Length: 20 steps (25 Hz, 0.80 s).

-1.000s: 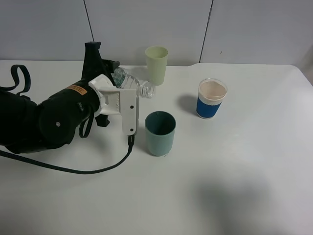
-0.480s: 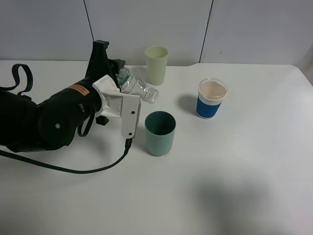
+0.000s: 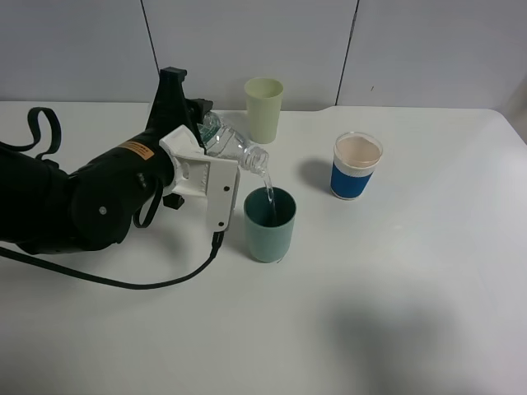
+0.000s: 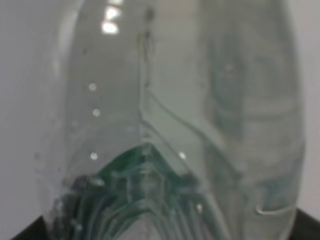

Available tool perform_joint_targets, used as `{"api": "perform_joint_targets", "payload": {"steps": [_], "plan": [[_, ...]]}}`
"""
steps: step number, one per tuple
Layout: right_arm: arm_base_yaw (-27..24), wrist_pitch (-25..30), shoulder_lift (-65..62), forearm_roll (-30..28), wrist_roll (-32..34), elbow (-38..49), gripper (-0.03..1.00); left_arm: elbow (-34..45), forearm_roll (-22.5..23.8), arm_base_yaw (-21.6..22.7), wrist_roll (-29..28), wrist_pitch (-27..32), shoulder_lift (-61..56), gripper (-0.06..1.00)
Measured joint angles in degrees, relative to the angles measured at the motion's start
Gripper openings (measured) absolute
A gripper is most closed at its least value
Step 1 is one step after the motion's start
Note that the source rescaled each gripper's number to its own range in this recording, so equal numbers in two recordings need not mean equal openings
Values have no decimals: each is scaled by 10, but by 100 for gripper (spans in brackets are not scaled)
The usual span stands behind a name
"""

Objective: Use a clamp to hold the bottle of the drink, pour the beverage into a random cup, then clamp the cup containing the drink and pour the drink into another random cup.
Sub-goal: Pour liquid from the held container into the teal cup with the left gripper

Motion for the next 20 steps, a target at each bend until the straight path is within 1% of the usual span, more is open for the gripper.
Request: {"api": "perform_joint_targets", "payload": {"steps": [2, 8, 13, 20], "plan": [[0, 0, 0, 0, 0, 0, 100, -11, -18, 0, 7, -3, 10, 7], [0, 0, 0, 0, 0, 0, 100, -14, -26, 0, 13, -4, 19, 7], [0, 0, 0, 0, 0, 0, 100, -15, -28, 10, 17, -21, 19, 7], [0, 0, 0, 0, 0, 0, 100, -16, -30, 12, 54, -34, 19, 7]]}}
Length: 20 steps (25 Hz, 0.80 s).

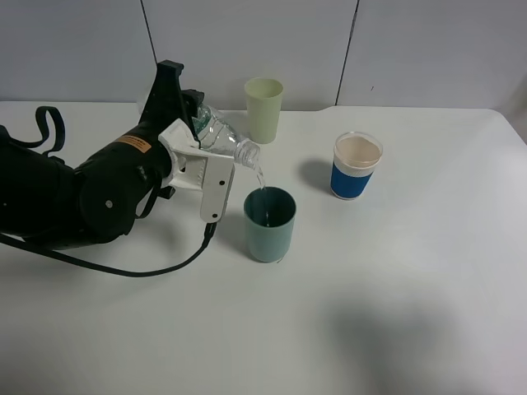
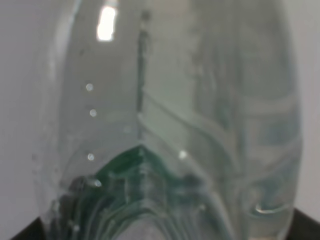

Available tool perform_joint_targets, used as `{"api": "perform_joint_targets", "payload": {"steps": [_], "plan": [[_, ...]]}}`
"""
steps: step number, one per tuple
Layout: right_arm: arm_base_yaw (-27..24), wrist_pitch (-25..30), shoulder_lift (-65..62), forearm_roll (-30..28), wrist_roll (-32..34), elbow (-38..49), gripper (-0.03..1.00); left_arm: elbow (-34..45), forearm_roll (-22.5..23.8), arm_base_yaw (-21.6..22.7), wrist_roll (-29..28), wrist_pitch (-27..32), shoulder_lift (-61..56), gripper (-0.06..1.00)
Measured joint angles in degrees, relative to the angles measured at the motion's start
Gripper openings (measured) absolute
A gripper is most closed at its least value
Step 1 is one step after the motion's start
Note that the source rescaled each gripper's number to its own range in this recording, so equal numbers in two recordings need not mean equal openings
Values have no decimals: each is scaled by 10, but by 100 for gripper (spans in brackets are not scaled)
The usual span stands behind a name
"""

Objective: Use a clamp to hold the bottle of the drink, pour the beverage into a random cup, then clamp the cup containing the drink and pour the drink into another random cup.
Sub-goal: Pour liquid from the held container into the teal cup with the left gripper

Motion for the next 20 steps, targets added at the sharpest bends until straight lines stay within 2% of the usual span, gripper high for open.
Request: {"api": "perform_joint_targets", "payload": {"steps": [20], "plan": [[0, 0, 0, 0, 0, 0, 100, 0, 1, 0, 21, -26, 0, 7]]}}
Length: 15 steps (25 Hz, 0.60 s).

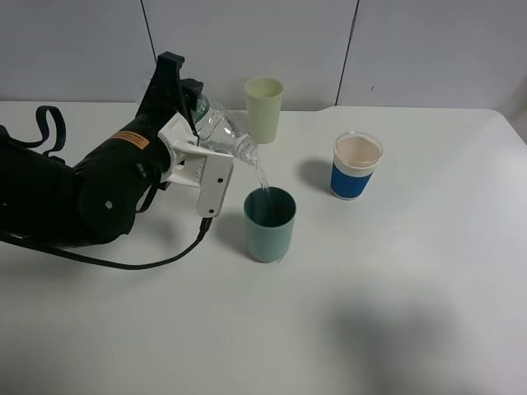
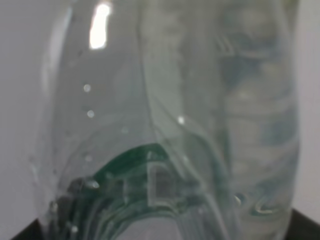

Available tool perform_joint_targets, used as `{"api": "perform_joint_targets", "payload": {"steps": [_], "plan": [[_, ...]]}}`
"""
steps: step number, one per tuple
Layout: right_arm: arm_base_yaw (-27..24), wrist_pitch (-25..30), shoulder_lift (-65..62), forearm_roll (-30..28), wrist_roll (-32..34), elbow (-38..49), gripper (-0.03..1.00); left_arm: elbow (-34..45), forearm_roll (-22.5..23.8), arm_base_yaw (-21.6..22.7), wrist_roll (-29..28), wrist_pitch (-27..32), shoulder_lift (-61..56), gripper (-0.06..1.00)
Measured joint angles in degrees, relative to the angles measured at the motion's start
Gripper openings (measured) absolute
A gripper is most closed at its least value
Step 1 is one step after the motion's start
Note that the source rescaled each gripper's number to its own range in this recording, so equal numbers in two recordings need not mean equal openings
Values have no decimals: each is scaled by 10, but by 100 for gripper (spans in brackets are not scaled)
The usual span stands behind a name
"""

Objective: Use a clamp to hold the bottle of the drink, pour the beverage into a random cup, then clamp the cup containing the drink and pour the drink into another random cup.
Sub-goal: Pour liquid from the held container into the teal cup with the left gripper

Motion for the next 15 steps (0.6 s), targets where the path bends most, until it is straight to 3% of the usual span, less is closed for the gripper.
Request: {"api": "perform_joint_targets", "payload": {"steps": [15], "plan": [[0, 0, 0, 0, 0, 0, 100, -2, 51, 0, 45, -37, 0, 7]]}}
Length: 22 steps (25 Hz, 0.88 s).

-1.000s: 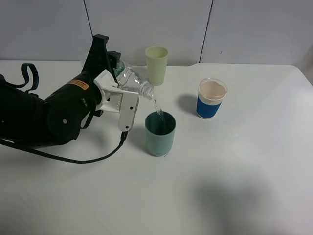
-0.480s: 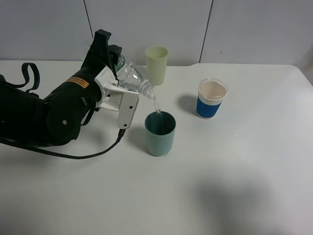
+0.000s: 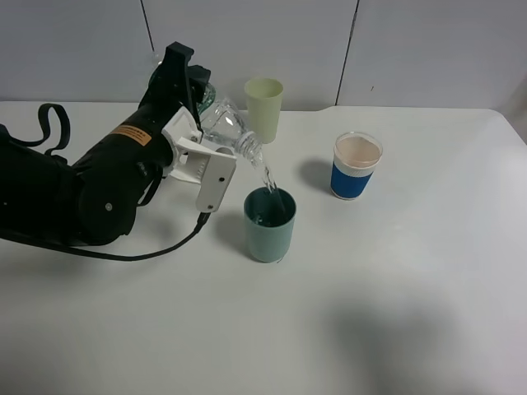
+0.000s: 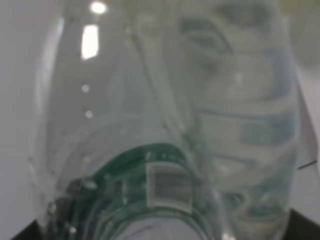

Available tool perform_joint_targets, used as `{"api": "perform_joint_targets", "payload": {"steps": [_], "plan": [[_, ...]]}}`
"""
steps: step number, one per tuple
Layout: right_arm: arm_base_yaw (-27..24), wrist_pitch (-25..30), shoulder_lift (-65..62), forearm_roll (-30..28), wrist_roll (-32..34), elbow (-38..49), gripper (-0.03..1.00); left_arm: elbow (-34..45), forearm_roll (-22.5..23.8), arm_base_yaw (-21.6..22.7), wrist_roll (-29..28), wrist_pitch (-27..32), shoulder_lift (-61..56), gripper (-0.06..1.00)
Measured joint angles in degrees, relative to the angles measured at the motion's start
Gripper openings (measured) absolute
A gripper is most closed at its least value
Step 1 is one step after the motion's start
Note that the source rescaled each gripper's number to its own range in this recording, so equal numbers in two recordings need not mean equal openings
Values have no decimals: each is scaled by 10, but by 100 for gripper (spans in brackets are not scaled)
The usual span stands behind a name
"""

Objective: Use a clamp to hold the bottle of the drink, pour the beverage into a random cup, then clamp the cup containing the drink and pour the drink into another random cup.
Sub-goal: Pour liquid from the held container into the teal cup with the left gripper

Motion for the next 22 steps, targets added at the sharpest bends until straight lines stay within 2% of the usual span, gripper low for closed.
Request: {"api": "perform_joint_targets", "payload": {"steps": [7, 22], "plan": [[0, 0, 0, 0, 0, 0, 100, 0, 30, 0, 4, -29, 0, 7], [0, 0, 0, 0, 0, 0, 100, 0, 80, 0, 22, -49, 0, 7]]}}
